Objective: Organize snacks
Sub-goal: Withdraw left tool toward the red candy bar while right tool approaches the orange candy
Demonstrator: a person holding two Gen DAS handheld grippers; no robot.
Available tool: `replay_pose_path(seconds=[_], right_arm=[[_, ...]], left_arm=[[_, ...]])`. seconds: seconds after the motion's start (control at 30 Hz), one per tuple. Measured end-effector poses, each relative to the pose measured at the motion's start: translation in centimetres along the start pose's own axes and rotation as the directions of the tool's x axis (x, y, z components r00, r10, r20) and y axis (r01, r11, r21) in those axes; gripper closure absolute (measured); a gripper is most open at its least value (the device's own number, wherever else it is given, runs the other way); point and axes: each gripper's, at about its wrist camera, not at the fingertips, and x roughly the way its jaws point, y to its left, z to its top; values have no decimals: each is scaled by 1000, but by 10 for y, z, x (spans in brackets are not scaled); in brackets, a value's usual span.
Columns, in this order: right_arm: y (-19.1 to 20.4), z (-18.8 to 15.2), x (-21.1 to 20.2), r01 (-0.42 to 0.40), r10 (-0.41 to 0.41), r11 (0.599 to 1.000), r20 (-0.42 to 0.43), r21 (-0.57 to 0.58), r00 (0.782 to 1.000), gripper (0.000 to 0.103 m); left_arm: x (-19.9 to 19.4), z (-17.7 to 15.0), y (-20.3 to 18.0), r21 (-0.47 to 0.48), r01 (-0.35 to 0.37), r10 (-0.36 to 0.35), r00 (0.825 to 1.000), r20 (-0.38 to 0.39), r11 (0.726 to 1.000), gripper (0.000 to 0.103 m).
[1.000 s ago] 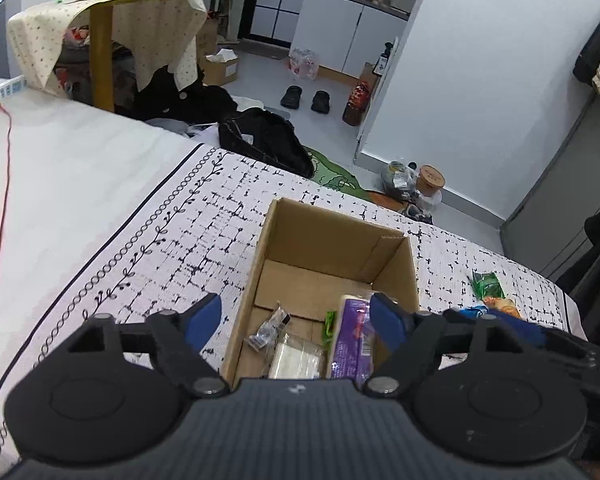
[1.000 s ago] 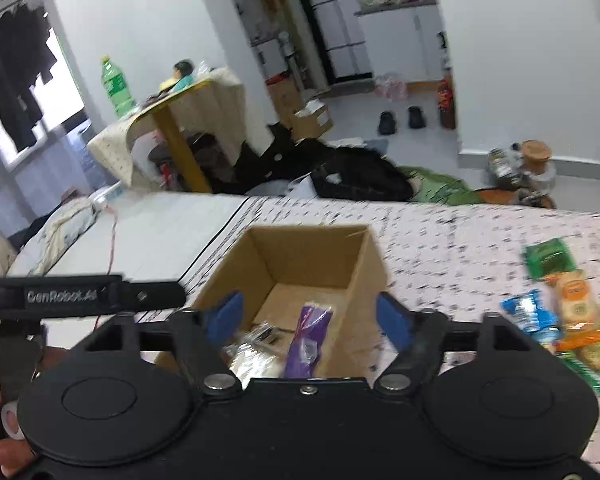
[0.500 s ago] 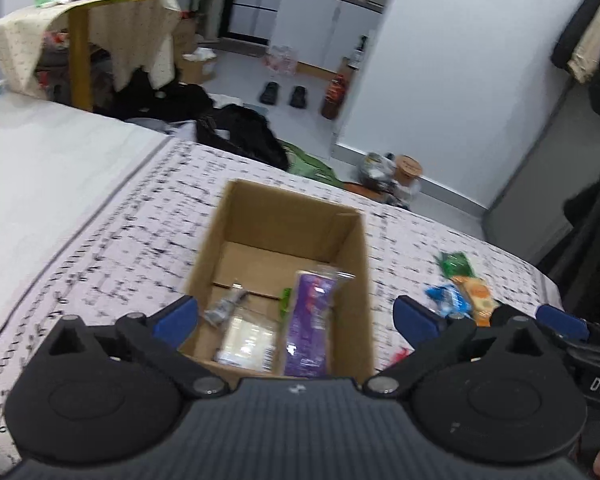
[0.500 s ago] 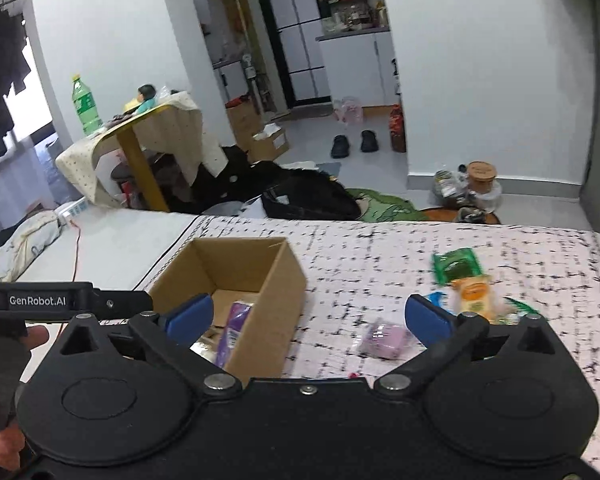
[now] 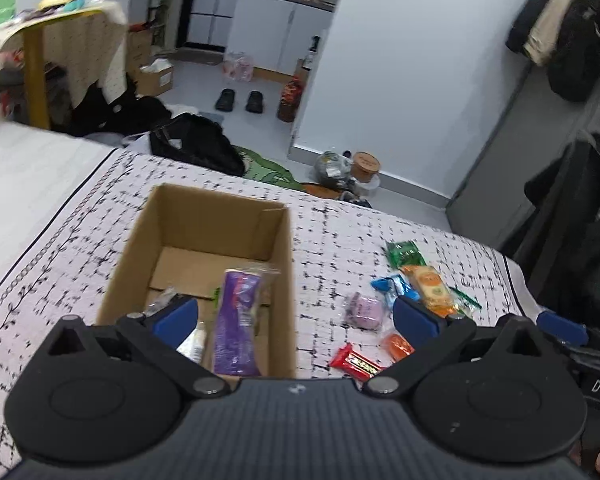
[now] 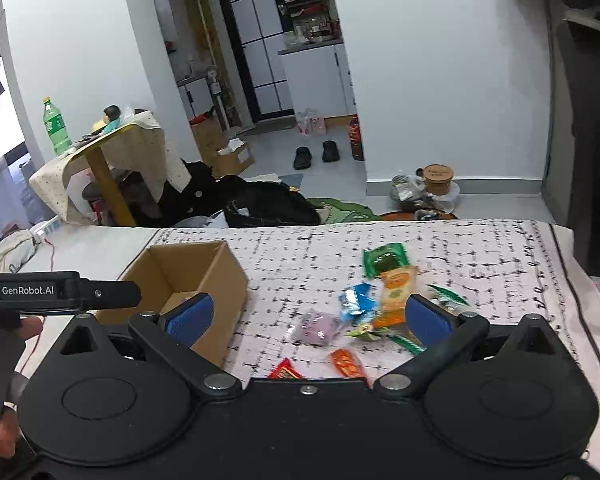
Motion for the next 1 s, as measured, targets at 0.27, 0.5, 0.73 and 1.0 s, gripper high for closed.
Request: replay_pose_path(seconds=[0.27,0.5,0.73,1.0], right_arm=[[-28,-11,-6,41,-41,998,-4,45,999,0],[-49,-19,-6,56,-56,995,-7,80,998,1],[-60,-27,2,31,-28,996,-34,90,999,15],[-57,-36,19,-23,29,996,-75,84,997,31]], left_arm=[[11,-7,-28,28,37,-37,999,-30,999,0],[22,-14,-46,24,65,-64,997,-41,998,1],[40,-25,-64,10,74,-73,995,-69,997,15],[63,-41,-69,-43,37,-42,993,-108,998,38]])
